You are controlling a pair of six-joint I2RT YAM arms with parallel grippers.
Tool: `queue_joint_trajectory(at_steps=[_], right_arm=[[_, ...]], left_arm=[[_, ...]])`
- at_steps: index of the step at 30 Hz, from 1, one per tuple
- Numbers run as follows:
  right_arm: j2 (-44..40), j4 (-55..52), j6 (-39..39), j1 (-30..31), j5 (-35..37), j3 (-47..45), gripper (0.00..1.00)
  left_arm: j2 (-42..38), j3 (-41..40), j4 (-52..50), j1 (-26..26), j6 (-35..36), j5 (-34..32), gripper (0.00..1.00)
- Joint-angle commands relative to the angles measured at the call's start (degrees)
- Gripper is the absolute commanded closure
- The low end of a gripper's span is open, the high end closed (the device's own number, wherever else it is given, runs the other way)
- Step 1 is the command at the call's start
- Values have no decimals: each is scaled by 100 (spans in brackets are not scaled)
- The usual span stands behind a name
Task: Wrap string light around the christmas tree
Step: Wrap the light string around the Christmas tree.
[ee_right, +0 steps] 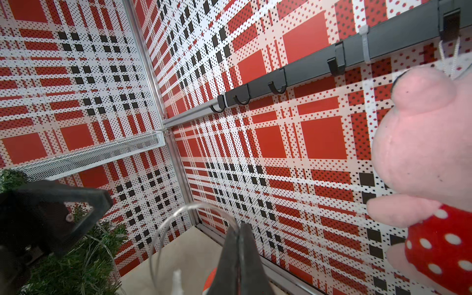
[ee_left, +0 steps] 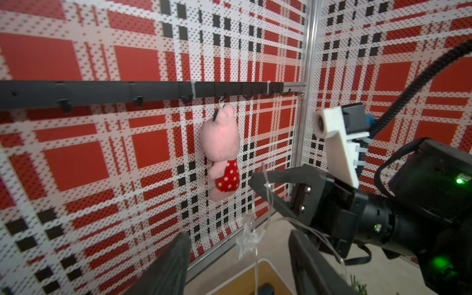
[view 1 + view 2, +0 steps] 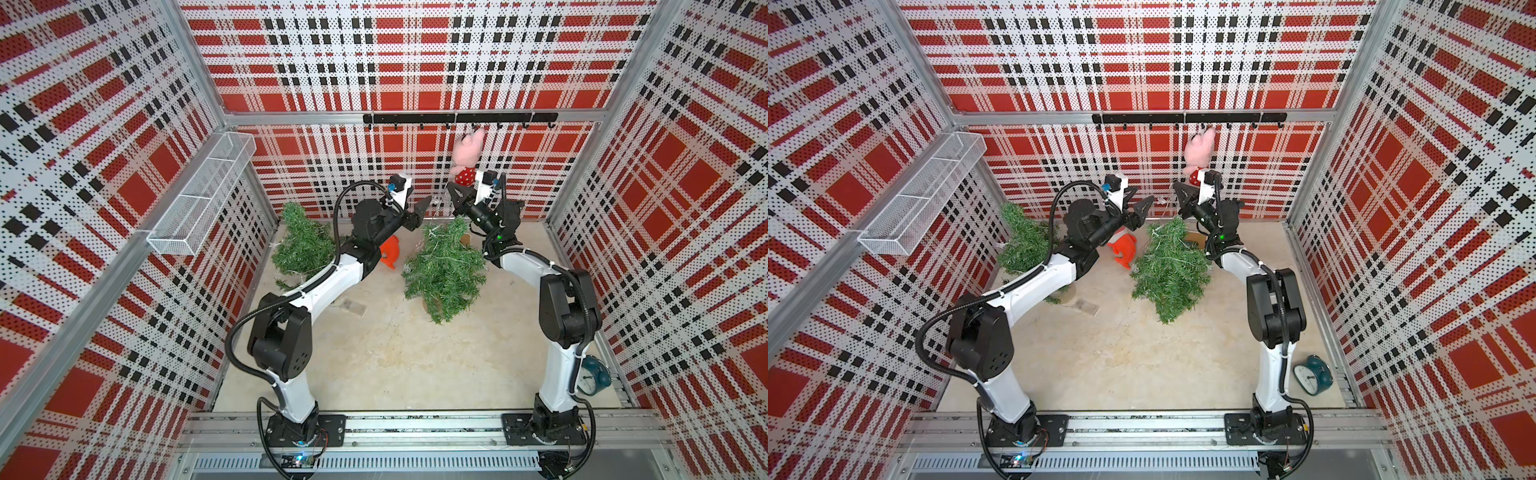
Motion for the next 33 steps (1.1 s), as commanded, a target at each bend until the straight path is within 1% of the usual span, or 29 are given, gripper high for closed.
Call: queue_joint_trajectory(at_steps=[1, 4, 7, 10, 13, 15, 19, 21, 23, 25, 28, 31, 33], right_arm=[[-299, 139, 20, -14, 52, 36, 100], [-378, 135, 2, -14, 11, -57, 100], [-433, 64, -51, -23, -49, -59, 100], [-460, 30, -61, -31, -75, -53, 100], [-480, 21, -45, -31, -111, -32, 100], [-481, 27, -38, -31, -129, -39, 100], [-485, 68, 16, -36, -152, -48, 100], [-505, 71, 23, -31, -150, -31, 100], [-537, 15, -26, -38, -164, 50, 100], [-571, -194, -193, -69, -80, 211, 100], [-702, -711, -588, -148, 308, 366, 100], [-945, -1227, -1201, -229, 628, 379, 100], [-1100, -1534, -1537, -266, 703, 321, 100]], left_arm=[[-635, -749, 8, -16, -288, -304, 33], [-1074, -1528, -50, -16, -216, -388, 33], [-1212, -1942, -196, 102, -303, -64, 32], [-1094, -2048, -653, 95, -211, 147, 33], [-1001, -2137, -1007, 115, -195, -18, 35], [-992, -2258, -917, 173, -236, -54, 35], [-702, -2061, -934, 183, -226, 158, 37], [-521, -1941, -993, 160, -222, 277, 41], [-429, -1918, -1048, 115, -199, 316, 43], [-432, -2009, -1039, 90, -167, 279, 44], [-512, -2164, -997, 119, -137, 209, 46], [-568, -2243, -956, 181, -158, 283, 51], [-570, -2253, -929, 184, -173, 372, 54]])
